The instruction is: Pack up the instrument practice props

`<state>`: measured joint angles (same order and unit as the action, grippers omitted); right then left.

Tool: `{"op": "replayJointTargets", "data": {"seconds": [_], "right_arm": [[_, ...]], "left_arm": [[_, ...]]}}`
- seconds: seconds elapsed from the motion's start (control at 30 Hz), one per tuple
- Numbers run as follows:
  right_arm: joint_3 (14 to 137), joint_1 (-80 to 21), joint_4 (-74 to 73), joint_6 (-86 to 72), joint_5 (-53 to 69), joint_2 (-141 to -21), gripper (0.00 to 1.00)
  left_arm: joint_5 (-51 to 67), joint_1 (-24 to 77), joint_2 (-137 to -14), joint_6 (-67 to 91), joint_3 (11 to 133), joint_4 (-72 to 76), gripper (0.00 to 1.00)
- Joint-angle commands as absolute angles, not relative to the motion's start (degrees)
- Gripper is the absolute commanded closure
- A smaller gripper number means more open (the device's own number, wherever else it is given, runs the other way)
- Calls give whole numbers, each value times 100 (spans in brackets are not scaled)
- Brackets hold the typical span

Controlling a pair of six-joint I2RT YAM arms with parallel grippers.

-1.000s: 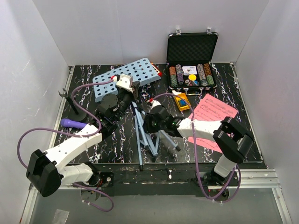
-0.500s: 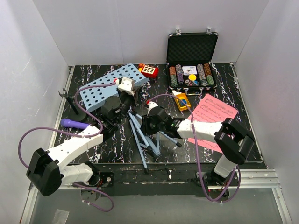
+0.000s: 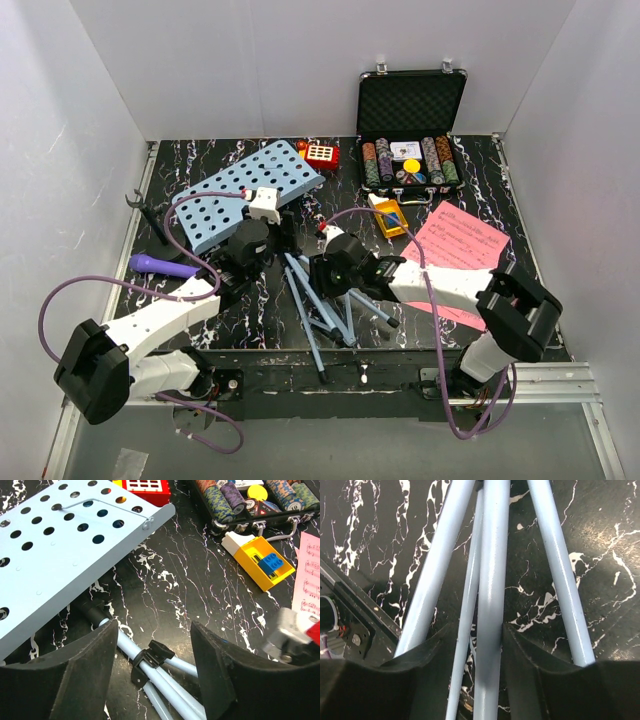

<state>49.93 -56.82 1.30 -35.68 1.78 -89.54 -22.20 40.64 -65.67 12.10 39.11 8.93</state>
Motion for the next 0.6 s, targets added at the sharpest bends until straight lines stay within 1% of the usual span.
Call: {"op": "replayJointTargets", "data": {"seconds": [0.0,0.03,0.07,0.1,0.23,0.33,0.43,0.5,0.53,0.57], "right_arm": [[5282,-5748,98,-3437,396,-8499,43],[5404,-5748,10,-3419,387,-8499,38],[5501,-5748,-287,-3384,343,-8490,21],[5580,-5748,-499,-3349,273,-8464,17],[5914,-5748,-1281,-3208,-429,-8297,14],[6187,-5739,-2063,-3033,-1035,-8139,14],[6310,-5722,-2477,-2866,-1519,-7972,14],[6372,-5678,-2549,-2708,-1547,-7823,13],[6355,-5652,-2453,-2611,-1364,-7700,13],[6320,-5599,-2339,-2506,-1084,-7595,9]], "left_arm": [[-2417,4069,-6363,1634,3946,677,39],[-2426,4078,-6389,1713,3955,642,38],[-2443,4078,-6416,1783,3955,589,37],[-2452,4078,-6433,1871,3981,519,37],[-2522,4078,-6539,2231,3999,203,34],[-2601,4078,-6565,2522,3947,62,32],[-2628,4069,-6566,2776,3885,35,30],[-2628,4069,-6565,2935,3876,-148,29],[-2637,4069,-6557,3023,3867,-202,28],[-2619,4069,-6548,3137,3876,-246,27]]}}
